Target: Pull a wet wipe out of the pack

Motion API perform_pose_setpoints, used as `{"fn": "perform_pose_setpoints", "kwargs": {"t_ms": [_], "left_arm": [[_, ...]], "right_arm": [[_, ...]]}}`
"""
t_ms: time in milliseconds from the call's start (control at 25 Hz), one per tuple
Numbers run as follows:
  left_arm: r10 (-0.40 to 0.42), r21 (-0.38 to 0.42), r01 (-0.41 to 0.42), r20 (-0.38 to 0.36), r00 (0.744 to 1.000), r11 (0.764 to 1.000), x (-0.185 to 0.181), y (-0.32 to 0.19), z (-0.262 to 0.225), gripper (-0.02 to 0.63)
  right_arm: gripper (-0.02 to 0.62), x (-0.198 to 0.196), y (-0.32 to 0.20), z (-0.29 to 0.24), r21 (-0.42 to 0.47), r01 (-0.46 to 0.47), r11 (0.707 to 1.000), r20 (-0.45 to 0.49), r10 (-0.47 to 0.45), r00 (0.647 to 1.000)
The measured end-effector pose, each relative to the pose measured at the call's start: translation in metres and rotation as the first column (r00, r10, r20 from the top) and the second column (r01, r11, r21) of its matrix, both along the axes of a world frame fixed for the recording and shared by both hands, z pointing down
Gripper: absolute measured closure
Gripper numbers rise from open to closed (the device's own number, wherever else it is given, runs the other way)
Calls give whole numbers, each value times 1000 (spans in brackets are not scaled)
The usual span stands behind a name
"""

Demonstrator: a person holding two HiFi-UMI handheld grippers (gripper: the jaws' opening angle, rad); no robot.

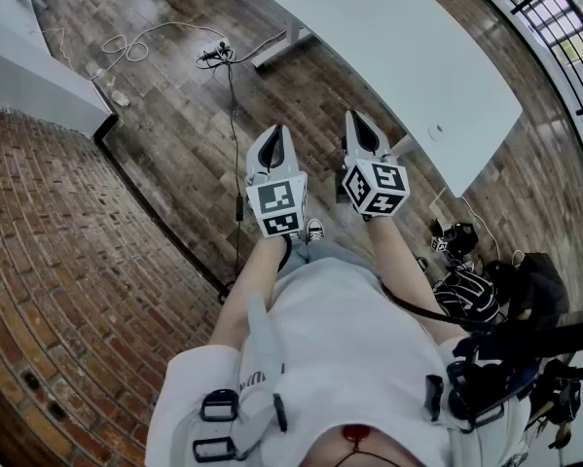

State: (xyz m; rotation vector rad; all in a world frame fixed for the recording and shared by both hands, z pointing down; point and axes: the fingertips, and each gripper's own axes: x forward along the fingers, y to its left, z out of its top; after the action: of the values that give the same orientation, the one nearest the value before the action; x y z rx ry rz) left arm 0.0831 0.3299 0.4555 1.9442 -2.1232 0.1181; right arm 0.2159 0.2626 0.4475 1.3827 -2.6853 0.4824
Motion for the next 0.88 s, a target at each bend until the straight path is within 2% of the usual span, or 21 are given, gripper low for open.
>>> {"fn": "perform_pose_setpoints", "kwargs": {"t_ms": [200, 400, 880], "left_arm": [[-21, -13, 20, -12, 1000, 1000, -10, 6, 10, 604], [-17, 7, 17, -4, 1000, 1000, -19, -11, 8, 604], [-3, 5, 3, 4, 1000, 1000, -41, -159, 5, 604]], "right_arm": [[591, 1, -5, 4, 1, -19, 1000, 5, 19, 1000], [591, -21, -19, 2, 16, 6, 1000, 7, -6, 1000], [591, -50, -149, 13, -10, 55, 998, 2, -55, 998]]}}
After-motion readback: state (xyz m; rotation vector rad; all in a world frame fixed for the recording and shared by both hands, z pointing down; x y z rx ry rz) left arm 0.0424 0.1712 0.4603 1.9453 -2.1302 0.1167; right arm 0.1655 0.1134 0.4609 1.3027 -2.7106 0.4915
